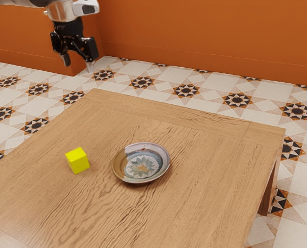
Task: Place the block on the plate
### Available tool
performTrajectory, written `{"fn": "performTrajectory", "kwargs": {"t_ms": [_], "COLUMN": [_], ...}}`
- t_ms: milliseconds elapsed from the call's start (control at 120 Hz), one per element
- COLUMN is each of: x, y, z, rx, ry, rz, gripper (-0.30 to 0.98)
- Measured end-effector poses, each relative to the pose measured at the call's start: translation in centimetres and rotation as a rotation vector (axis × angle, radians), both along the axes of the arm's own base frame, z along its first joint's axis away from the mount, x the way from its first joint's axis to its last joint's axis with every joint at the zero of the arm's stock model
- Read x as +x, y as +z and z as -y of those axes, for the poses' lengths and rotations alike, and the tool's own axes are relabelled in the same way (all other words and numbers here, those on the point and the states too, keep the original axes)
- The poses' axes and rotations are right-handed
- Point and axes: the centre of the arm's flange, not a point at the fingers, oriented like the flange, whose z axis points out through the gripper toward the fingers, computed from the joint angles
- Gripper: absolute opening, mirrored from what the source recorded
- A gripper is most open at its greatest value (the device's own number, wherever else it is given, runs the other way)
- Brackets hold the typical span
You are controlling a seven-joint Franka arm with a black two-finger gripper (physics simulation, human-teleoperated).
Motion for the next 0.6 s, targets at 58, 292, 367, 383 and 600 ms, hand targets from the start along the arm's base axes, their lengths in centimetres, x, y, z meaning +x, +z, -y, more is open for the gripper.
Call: {"fn": "performTrajectory", "kwargs": {"t_ms": [58, 292, 367, 383, 600], "x": [-1.2, 2.5, 4.9, 5.4, 7.6], "y": [0.2, -6.4, -11.2, -12.5, -25.7], "z": [1.8, -1.4, -4.3, -4.9, -7.5], "rx": [0.006, 0.048, 0.02, 0.013, -0.078], "ry": [-0.045, 0.041, 0.152, 0.178, 0.47], "rz": [0.007, -0.029, -0.058, -0.065, -0.103], "gripper": [0.68, 0.69, 0.69, 0.69, 0.69]}}
